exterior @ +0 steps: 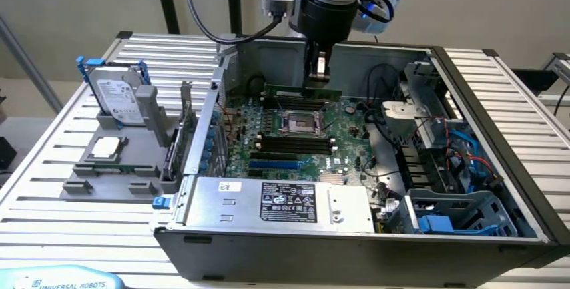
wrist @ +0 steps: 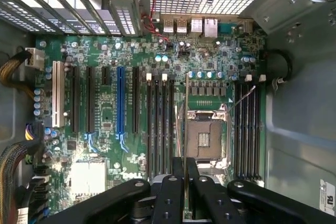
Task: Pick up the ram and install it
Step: 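Insert the ram into the slot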
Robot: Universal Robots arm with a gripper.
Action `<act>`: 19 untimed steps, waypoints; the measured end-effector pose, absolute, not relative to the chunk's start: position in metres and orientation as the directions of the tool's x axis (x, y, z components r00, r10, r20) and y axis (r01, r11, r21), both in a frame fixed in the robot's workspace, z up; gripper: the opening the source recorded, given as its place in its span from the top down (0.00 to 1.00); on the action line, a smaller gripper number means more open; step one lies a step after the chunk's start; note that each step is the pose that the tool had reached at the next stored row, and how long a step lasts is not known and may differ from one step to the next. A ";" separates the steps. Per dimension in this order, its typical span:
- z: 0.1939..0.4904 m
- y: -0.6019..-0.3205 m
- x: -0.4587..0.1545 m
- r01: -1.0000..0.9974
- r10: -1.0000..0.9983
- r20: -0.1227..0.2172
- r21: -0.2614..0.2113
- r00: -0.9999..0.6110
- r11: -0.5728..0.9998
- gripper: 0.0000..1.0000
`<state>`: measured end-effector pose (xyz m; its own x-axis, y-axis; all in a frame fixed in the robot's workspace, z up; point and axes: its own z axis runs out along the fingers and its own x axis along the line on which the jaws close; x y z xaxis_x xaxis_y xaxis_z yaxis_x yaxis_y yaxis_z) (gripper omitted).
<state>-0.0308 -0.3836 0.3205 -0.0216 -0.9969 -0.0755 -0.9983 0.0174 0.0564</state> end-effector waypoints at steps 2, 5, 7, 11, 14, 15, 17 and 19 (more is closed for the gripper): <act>0.317 -0.389 -0.031 -0.998 -0.997 -0.076 0.056 -0.022 0.017 0.86; 0.312 -0.399 -0.031 -0.998 -0.997 -0.076 0.057 -0.019 0.015 0.86; 0.309 -0.404 -0.031 -0.998 -0.997 -0.077 0.059 -0.016 0.011 0.86; 0.302 -0.409 -0.033 -0.998 -0.997 -0.077 0.061 -0.010 0.005 0.86; 0.297 -0.409 -0.038 -0.998 -0.997 -0.077 0.061 0.000 -0.004 0.86; 0.295 -0.409 -0.040 -0.998 -0.997 -0.077 0.061 0.003 -0.008 0.86; 0.291 -0.409 -0.040 -0.998 -0.997 -0.077 0.060 0.009 -0.013 0.86; 0.288 -0.409 -0.040 -0.998 -0.997 -0.077 0.060 0.010 -0.015 0.86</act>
